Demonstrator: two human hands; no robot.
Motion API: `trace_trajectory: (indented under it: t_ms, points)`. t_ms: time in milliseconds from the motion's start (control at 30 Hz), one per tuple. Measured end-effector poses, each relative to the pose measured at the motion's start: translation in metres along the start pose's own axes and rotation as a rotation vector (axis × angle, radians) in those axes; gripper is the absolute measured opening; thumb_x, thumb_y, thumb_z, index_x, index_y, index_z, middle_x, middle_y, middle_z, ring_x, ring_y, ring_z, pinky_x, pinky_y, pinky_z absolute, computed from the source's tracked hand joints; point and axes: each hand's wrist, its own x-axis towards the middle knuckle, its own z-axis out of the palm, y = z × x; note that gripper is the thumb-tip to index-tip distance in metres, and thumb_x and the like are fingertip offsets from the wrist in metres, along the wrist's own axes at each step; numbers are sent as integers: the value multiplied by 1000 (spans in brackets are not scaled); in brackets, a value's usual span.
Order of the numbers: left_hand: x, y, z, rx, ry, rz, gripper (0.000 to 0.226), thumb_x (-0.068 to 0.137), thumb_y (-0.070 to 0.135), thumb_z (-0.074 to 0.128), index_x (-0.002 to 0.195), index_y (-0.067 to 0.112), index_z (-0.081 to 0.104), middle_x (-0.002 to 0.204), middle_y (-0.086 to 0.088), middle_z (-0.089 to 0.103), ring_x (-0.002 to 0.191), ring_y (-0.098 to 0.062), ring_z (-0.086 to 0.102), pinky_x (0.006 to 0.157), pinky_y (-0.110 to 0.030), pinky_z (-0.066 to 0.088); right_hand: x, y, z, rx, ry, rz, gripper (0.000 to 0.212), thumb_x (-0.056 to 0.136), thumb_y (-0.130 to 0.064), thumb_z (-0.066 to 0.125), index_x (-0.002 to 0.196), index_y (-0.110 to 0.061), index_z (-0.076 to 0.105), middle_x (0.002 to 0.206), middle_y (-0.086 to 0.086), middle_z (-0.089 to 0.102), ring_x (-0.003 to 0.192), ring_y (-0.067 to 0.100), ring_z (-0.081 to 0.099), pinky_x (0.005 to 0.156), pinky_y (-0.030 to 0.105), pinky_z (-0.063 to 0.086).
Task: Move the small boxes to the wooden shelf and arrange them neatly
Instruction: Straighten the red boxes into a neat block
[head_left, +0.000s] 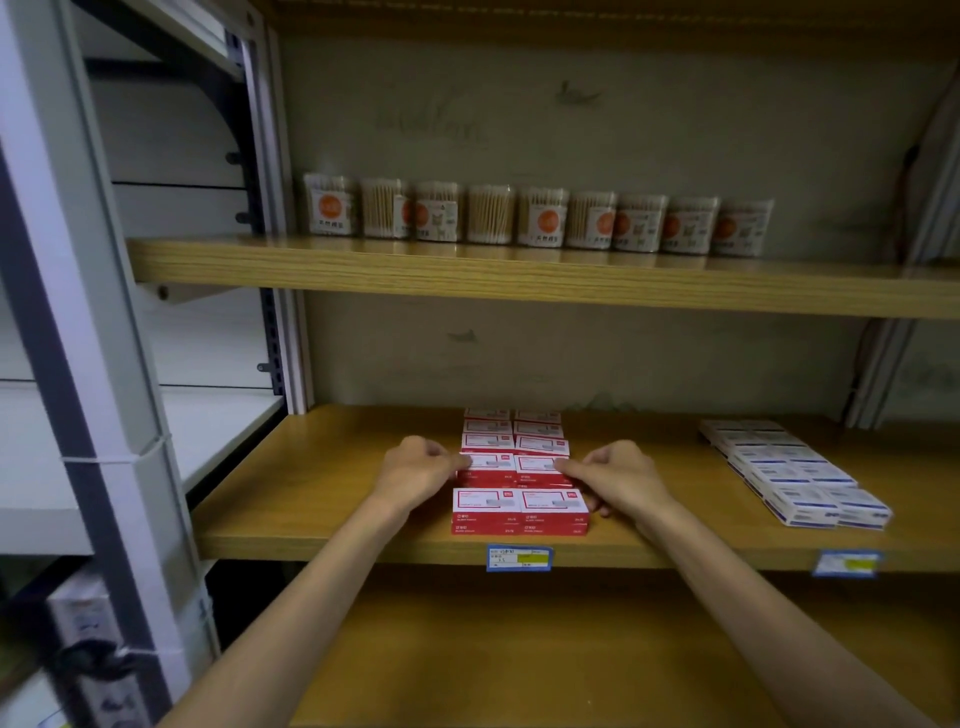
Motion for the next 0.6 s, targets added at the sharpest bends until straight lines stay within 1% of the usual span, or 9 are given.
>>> trace_trajectory:
  t_ms: [133,200,267,300,367,433,500,567,600]
  points:
    - [-2,-2,-7,1,-37,13,24,92,40,67,99,16,66,97,5,69,83,-8,63,59,-19,43,-6,-3,-2,-34,-35,5,28,89,-40,71,90,-12,71,73,-1,77,55,6,65,46,15,44]
    - [-1,-5,-12,42,-80,31,27,92,42,66,99,16,66,99,4,71,88,-9,64,64,-21,46,-8,-5,-4,-67,-52,-7,29,88,-42,72,91,-13,71,75,-1,77,56,5,66,48,15,45]
    - [-2,-5,-19,94,-134,67,38,88,55,65,102,19,64,104,5,71,93,-10,65,70,-23,48,-10,-6,-5,-107,-23,-49,31,87,-44,72,96,-15,68,82,-2,76,66,5,69,54,17,50]
    - [-3,-4,-22,115,-167,96,48,83,64,64,107,22,63,107,7,69,97,-9,63,74,-23,47,-10,-6,-6,-121,-2,-97,32,87,-45,72,101,-17,66,88,-4,75,73,5,70,58,18,52]
    - [-10,1,-30,152,-270,146,71,72,76,62,122,27,57,118,12,60,107,-9,57,81,-24,43,-11,-8,-9,-141,-36,-228,37,88,-47,70,114,-22,63,104,-7,69,88,6,69,68,20,56]
    - [-16,7,-35,201,-421,171,82,70,70,68,138,30,45,125,15,48,114,-8,48,87,-24,39,-11,-10,-15,-162,-194,-300,51,86,-52,69,128,-25,59,120,-8,62,99,6,64,78,20,56]
    - [-17,9,-37,275,-531,190,93,71,60,79,146,31,34,135,14,43,121,-8,44,99,-26,39,-9,-11,-18,-203,-362,-270,76,75,-61,70,140,-28,50,131,-9,50,109,6,57,85,21,52]
    - [-14,6,-34,315,-550,210,103,63,56,87,147,32,31,144,10,42,128,-11,44,111,-35,39,-6,-11,-21,-299,-442,-231,93,68,-64,75,148,-33,39,138,-8,38,118,8,47,94,25,48]
    - [-12,5,-32,318,-538,218,104,61,53,89,145,32,32,144,9,42,128,-12,45,112,-38,40,-4,-11,-22,-360,-451,-226,98,67,-63,78,150,-35,34,142,-6,34,123,11,42,102,30,45]
